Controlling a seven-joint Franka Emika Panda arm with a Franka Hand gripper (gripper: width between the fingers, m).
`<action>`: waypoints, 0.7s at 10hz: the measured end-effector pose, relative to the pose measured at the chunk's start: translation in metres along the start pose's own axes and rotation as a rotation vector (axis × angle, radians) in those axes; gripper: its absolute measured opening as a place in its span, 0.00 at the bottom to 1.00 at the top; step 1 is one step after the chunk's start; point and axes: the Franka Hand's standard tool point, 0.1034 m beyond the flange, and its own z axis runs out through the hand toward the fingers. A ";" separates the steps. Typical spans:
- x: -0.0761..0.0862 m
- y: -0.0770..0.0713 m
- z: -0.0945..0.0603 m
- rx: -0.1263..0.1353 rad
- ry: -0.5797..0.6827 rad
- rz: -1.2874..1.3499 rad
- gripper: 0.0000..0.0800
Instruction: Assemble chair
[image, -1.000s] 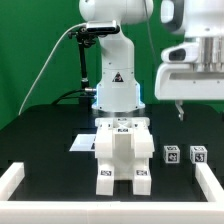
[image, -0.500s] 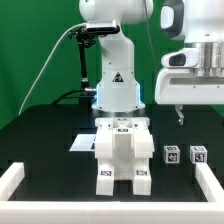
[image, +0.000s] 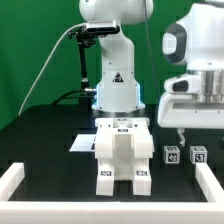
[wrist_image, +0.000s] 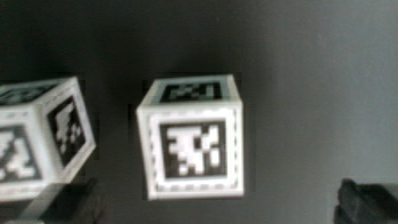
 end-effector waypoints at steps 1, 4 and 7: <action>-0.004 -0.002 0.005 -0.002 -0.006 -0.007 0.81; -0.008 -0.002 0.016 -0.011 -0.020 -0.013 0.81; -0.008 -0.002 0.016 -0.011 -0.021 -0.017 0.47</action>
Offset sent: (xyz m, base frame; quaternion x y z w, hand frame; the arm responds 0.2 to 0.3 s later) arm 0.0032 0.0031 -0.0162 0.0065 -0.0079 0.0206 0.9997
